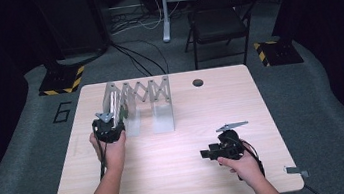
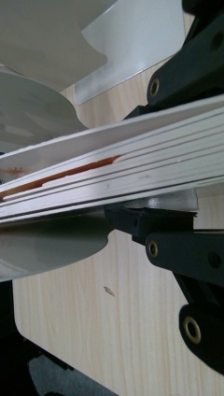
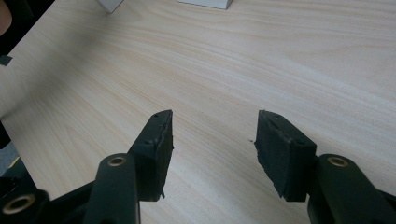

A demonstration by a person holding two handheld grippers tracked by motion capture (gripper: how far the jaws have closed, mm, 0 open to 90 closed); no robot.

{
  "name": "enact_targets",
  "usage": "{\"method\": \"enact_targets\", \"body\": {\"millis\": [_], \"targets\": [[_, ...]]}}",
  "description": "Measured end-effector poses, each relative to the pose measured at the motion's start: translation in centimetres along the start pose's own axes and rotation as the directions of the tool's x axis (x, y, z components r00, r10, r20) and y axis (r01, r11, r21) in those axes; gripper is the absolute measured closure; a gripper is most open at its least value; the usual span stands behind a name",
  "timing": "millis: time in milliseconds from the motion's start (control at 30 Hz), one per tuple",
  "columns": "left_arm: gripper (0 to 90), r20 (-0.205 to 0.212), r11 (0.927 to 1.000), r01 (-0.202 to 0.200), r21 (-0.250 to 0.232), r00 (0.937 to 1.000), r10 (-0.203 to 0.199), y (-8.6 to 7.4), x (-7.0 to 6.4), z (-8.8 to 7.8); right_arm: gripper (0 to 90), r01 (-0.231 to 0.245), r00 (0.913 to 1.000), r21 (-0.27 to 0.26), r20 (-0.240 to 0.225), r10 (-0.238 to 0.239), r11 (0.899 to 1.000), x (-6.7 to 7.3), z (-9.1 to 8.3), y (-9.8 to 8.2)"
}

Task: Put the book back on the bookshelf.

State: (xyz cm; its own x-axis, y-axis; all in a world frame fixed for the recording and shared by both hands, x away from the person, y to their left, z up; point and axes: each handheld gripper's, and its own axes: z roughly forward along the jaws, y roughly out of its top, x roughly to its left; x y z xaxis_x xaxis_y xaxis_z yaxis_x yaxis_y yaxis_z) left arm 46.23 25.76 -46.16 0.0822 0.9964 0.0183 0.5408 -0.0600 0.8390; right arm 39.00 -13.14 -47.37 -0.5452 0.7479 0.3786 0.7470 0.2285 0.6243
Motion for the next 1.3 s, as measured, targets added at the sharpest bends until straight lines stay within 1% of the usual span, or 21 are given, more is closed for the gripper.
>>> {"method": "enact_targets", "body": {"millis": [67, 333, 500, 533, 567, 633, 667, 700, 733, 767, 800, 900, 1033, 1167, 1233, 1300], "targets": [[62.7, 0.001, 1.0000, -0.008, 0.000, 1.0000, 0.008, -0.1, 0.0, -0.2, 46.2, -0.001, 1.0000, 0.001, 0.000, 0.001, 1.000, 0.0, 0.0, 0.0], [60.2, 0.018, 0.9999, 0.008, -0.015, 0.9998, -0.007, 0.0, 0.1, -1.0, 46.3, 0.001, 1.0000, 0.002, 0.001, -0.001, 1.000, 0.0, 0.1, 0.0], [58.6, 0.026, 0.9996, -0.004, -0.029, 0.9996, 0.004, 0.1, 0.1, -1.8, 46.2, 0.000, 1.0000, 0.003, 0.002, 0.000, 1.000, -0.1, 0.0, 0.0], [58.2, 0.028, 0.9993, 0.003, -0.036, 0.9996, -0.002, 0.1, 0.1, -1.9, 46.2, -0.001, 1.0000, 0.002, 0.001, 0.001, 1.000, -0.1, 0.0, 0.0], [57.8, 0.027, 0.9994, -0.007, -0.034, 0.9996, 0.008, 0.2, 0.2, -2.0, 46.2, -0.001, 1.0000, 0.002, 0.001, 0.001, 1.000, -0.1, 0.0, 0.0], [57.4, 0.031, 0.9992, 0.005, -0.038, 0.9995, -0.004, 0.2, 0.1, -2.2, 46.2, 0.000, 1.0000, 0.002, 0.001, 0.000, 1.000, 0.0, 0.1, 0.0], [57.1, 0.029, 0.9991, -0.003, -0.042, 0.9996, 0.004, 0.2, 0.2, -2.3, 46.2, 0.000, 1.0000, 0.003, 0.002, 0.000, 1.000, 0.0, 0.1, 0.0], [56.8, 0.036, 0.9994, -0.007, -0.034, 0.9993, 0.008, 0.2, 0.2, -2.5, 46.2, 0.003, 1.0000, 0.004, 0.003, -0.003, 1.000, -0.1, 0.1, 0.0], [56.5, 0.038, 0.9990, 0.000, -0.045, 0.9993, 0.001, 0.2, 0.2, -2.6, 46.2, 0.005, 1.0000, 0.004, 0.003, -0.005, 1.000, -0.1, 0.1, 0.0], [56.3, 0.041, 0.9988, -0.003, -0.050, 0.9991, 0.005, 0.3, 0.3, -2.7, 46.2, 0.007, 1.0000, 0.004, 0.004, -0.007, 1.000, -0.1, 0.1, -0.1], [56.0, 0.048, 0.9986, -0.002, -0.053, 0.9988, 0.004, 0.3, 0.3, -2.8, 46.3, -0.003, 1.0000, 0.006, 0.004, 0.003, 1.000, -0.1, 0.1, -0.1], [55.4, 0.063, 0.9981, 0.002, -0.062, 0.9980, 0.002, 0.3, 0.5, -3.2, 46.2, 0.000, 1.0000, 0.001, 0.007, 0.000, 1.000, -0.3, 0.0, -0.1], [53.9, 0.075, 0.9975, 0.010, -0.069, 0.9971, -0.005, 0.4, 0.7, -3.5, 46.2, -0.002, 1.0000, 0.000, 0.007, 0.002, 1.000, -0.4, 0.0, -0.1], [53.4, 0.086, 0.9976, 0.009, -0.069, 0.9963, -0.003, 0.6, 1.1, -4.2, 46.2, -0.006, 1.0000, -0.001, 0.005, 0.006, 1.000, -0.4, 0.0, 0.0], [53.2, 0.094, 0.9971, 0.011, -0.076, 0.9956, -0.004, 0.8, 1.0, -4.6, 46.2, -0.004, 1.0000, 0.000, 0.006, 0.004, 1.000, -0.5, 0.1, 0.0], [53.1, 0.096, 0.9965, 0.001, -0.083, 0.9954, 0.007, 1.0, 1.0, -4.9, 46.2, -0.008, 0.9999, 0.002, 0.009, 0.008, 1.000, -0.6, 0.1, 0.0]]}}
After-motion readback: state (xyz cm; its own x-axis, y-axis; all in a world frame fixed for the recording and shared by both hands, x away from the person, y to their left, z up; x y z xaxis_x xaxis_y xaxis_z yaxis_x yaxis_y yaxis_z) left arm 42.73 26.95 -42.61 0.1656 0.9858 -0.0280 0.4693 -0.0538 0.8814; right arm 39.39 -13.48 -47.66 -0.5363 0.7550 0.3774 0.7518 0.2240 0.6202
